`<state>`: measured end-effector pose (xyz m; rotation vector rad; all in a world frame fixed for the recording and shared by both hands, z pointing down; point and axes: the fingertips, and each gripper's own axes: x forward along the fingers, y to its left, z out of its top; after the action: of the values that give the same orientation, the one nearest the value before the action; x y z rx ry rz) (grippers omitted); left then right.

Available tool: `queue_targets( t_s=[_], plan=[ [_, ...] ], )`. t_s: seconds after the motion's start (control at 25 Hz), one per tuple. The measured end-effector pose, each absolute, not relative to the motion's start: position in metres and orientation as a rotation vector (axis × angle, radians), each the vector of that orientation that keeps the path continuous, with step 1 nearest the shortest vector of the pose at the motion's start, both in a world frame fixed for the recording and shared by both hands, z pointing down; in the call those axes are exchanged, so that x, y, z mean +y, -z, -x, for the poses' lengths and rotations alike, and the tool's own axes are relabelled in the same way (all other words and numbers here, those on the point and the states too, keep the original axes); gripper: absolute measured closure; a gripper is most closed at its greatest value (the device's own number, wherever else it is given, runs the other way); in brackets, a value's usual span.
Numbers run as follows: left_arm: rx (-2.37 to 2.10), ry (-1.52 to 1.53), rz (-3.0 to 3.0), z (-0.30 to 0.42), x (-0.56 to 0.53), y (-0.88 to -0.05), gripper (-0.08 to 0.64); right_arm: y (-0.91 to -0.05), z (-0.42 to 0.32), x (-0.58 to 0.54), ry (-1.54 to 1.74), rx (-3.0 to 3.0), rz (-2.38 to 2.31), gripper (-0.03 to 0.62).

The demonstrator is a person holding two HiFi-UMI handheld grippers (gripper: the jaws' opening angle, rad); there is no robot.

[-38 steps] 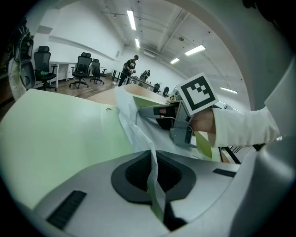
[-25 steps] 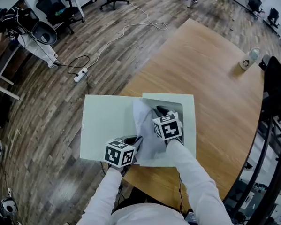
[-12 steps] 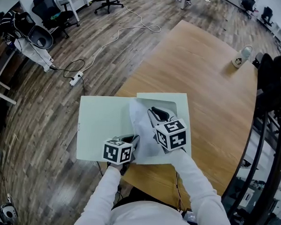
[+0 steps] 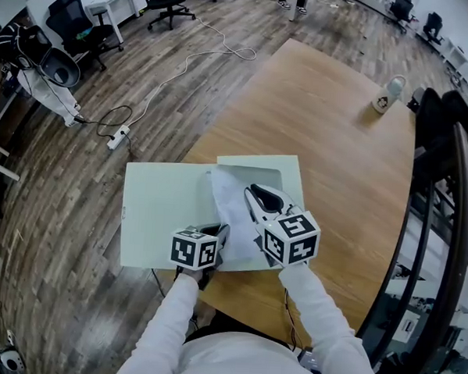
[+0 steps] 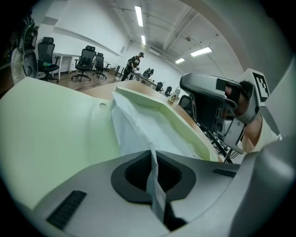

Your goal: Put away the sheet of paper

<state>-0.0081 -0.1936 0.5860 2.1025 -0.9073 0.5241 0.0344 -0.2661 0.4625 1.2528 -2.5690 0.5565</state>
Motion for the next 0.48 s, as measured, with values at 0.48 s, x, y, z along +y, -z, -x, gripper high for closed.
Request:
queue_targets(
  t_s=[0.48],
  plan=[
    [-0.871, -0.590, -2.141, -0.008, -0.195, -0.588, 0.543, -0.452, -0.058, -0.240, -0.573, -2.565, -1.322, 0.518]
  ],
)
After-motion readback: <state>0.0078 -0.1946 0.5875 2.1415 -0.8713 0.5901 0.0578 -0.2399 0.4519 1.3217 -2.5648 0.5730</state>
